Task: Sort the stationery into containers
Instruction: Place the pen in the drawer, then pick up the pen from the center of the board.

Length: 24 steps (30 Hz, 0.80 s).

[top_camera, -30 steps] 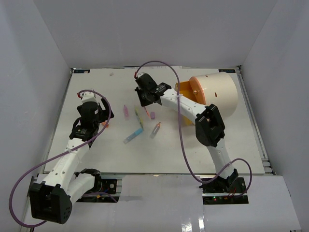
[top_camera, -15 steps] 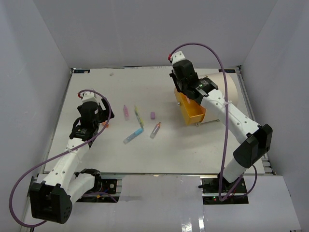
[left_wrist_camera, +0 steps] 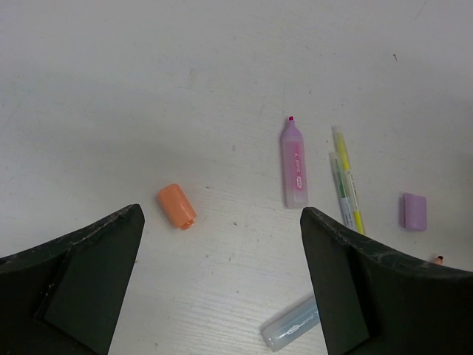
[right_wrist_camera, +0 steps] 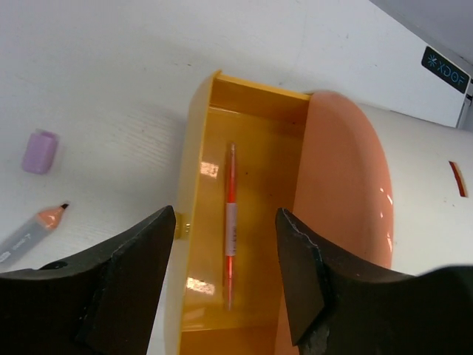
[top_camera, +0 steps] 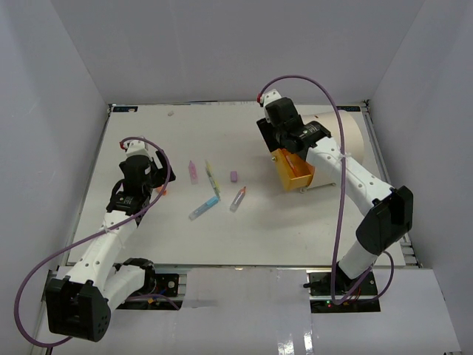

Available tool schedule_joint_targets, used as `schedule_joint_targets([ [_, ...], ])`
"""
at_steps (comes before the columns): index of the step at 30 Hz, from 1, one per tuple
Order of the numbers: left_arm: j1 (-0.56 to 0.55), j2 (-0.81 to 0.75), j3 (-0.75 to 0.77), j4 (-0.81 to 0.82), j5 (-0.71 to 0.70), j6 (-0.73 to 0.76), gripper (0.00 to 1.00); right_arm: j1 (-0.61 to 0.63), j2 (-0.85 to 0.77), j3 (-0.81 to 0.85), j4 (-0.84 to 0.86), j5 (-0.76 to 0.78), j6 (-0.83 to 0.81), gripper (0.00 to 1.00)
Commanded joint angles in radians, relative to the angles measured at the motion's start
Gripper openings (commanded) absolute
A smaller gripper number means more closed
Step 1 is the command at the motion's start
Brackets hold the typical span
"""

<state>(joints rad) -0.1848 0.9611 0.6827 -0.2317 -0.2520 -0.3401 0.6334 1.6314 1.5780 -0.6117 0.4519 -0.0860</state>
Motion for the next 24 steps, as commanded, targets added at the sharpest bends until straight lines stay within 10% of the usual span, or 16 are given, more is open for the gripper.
schedule_joint_targets([
  [1, 0.008, -0.001, 0.006, 0.012, 0.013, 0.006, 0.98, 0.041, 0.004, 0.091, 0.036, -0.059, 0.028, 0.63],
  [24, 0.019, -0.004, 0.008, 0.009, 0.026, 0.0, 0.98, 0.226, 0.495, 0.286, 0.133, -0.371, 0.281, 0.54],
])
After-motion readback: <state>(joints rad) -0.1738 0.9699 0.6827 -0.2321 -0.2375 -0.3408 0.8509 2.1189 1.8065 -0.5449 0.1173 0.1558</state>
